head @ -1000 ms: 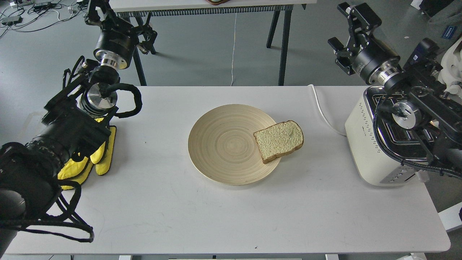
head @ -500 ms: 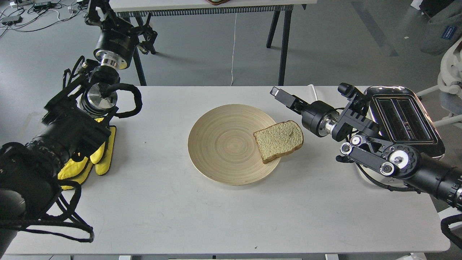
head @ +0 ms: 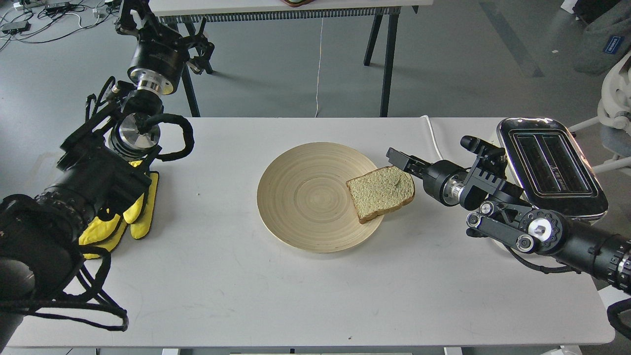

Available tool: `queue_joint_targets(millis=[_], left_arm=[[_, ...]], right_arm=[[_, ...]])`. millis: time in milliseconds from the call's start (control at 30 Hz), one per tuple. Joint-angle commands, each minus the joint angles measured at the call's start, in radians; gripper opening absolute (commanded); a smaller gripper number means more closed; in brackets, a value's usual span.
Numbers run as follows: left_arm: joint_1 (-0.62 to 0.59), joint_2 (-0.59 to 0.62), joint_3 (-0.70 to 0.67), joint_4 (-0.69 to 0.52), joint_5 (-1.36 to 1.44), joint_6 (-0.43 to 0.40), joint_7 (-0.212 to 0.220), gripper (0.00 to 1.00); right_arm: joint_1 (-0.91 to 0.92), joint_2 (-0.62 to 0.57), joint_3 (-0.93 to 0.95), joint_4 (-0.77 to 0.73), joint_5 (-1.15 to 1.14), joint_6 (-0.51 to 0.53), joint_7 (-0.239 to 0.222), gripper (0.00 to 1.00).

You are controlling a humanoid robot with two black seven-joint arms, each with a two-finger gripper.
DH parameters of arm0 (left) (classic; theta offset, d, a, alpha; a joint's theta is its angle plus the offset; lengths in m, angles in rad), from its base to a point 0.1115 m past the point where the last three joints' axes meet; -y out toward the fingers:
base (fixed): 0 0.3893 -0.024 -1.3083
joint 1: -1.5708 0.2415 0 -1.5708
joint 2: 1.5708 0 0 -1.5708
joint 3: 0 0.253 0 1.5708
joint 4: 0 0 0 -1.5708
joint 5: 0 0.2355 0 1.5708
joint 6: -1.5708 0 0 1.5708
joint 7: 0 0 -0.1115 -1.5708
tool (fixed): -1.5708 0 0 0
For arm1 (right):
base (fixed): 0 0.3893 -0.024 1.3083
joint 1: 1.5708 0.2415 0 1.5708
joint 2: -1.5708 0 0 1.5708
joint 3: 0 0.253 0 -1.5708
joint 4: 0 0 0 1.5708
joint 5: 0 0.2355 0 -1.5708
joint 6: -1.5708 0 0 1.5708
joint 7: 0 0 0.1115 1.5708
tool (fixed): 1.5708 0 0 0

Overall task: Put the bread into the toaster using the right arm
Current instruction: 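Lower the open right gripper around the bread slice on the plate, then close the right gripper on the bread slice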

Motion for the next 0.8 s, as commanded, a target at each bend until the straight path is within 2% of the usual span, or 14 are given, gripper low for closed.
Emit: queue_joint_targets(millis=[0,300,400,567,633,733,767], left_arm=[[0.000,0.000,0.000,0.000,0.000,-0.002,0.000,1.00],[0.000,0.000,0.000,0.000,0.000,-0.002,0.000,1.00],[0.000,-0.001,0.000,0.000,0.000,-0.002,0.000,1.00],[0.000,-0.001,0.000,0.000,0.000,0.000,0.000,1.00],[0.000,0.000,0.000,0.000,0.000,0.000,0.000,1.00],[0.000,0.000,0.000,0.000,0.000,0.000,0.000,1.00],[0.000,-0.001,0.000,0.000,0.000,0.000,0.000,1.00]], right_arm=[[-0.011,-0.004,-0.001,-0.005,0.000,-0.001,-0.002,0.82],[-0.046,0.004,-0.055,-0.029,0.004,-0.001,0.000,0.81],[-0.060,0.009,-0.054,-0.029,0.005,-0.001,0.001,0.76],[-0.078,0.012,-0.046,-0.031,0.010,-0.010,0.001,0.54],[-0.077,0.012,-0.044,-0.029,0.011,-0.010,0.001,0.41],[-0.071,0.013,-0.034,-0.025,0.016,-0.017,0.006,0.15],[-0.069,0.013,-0.025,-0.023,0.016,-0.025,0.008,0.09]])
